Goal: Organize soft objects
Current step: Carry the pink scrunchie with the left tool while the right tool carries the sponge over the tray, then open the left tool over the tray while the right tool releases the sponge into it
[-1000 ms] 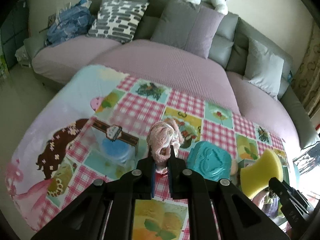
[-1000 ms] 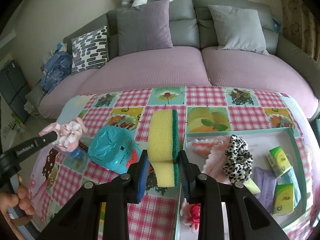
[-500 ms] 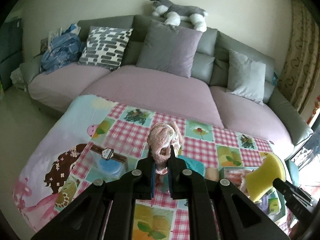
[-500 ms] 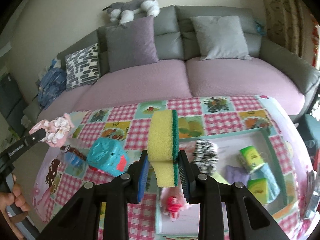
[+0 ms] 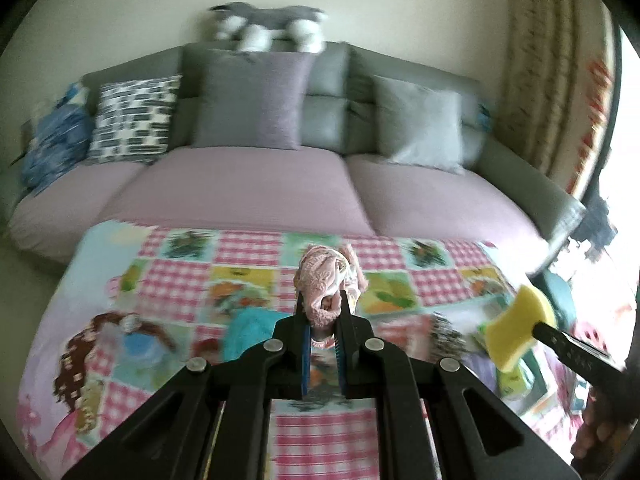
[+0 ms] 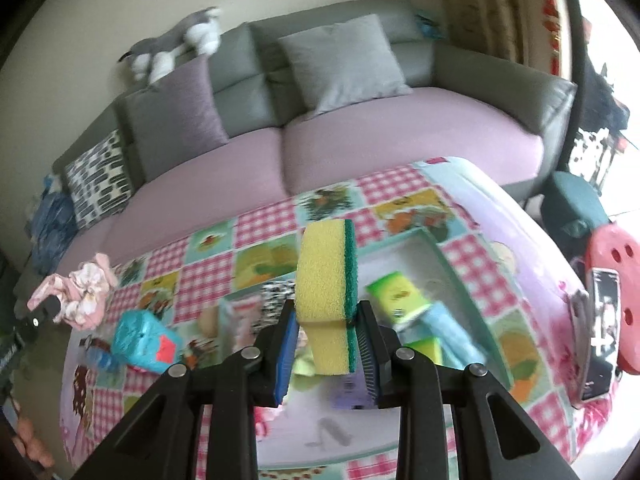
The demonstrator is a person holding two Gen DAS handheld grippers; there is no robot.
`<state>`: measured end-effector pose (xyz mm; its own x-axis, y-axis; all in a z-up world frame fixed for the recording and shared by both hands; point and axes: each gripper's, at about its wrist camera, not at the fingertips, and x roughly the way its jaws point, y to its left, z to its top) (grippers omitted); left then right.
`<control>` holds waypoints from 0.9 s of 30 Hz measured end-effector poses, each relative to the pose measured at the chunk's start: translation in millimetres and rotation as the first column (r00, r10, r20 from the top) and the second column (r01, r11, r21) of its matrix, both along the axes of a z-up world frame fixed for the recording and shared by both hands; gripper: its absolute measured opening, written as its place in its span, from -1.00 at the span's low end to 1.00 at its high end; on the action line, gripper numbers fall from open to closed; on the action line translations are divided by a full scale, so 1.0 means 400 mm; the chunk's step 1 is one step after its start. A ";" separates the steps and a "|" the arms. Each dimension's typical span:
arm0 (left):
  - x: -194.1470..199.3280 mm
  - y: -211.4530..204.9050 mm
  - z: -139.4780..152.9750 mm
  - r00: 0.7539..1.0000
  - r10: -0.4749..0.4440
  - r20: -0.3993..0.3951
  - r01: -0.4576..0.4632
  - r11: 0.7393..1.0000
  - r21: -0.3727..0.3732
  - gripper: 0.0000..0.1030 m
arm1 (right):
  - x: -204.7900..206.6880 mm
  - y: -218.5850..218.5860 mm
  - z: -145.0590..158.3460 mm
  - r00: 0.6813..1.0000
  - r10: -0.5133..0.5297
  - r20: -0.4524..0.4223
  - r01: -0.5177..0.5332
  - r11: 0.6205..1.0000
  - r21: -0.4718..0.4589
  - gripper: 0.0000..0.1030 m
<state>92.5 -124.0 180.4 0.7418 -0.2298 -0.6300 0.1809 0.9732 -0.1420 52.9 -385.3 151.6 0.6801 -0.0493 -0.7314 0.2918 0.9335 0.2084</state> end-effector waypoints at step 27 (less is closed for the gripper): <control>0.141 -0.314 -0.384 0.920 -0.172 -0.351 0.212 0.974 0.079 -0.80 | 0.038 -0.141 -0.164 0.990 -0.051 -0.132 0.067 0.990 0.122 -0.40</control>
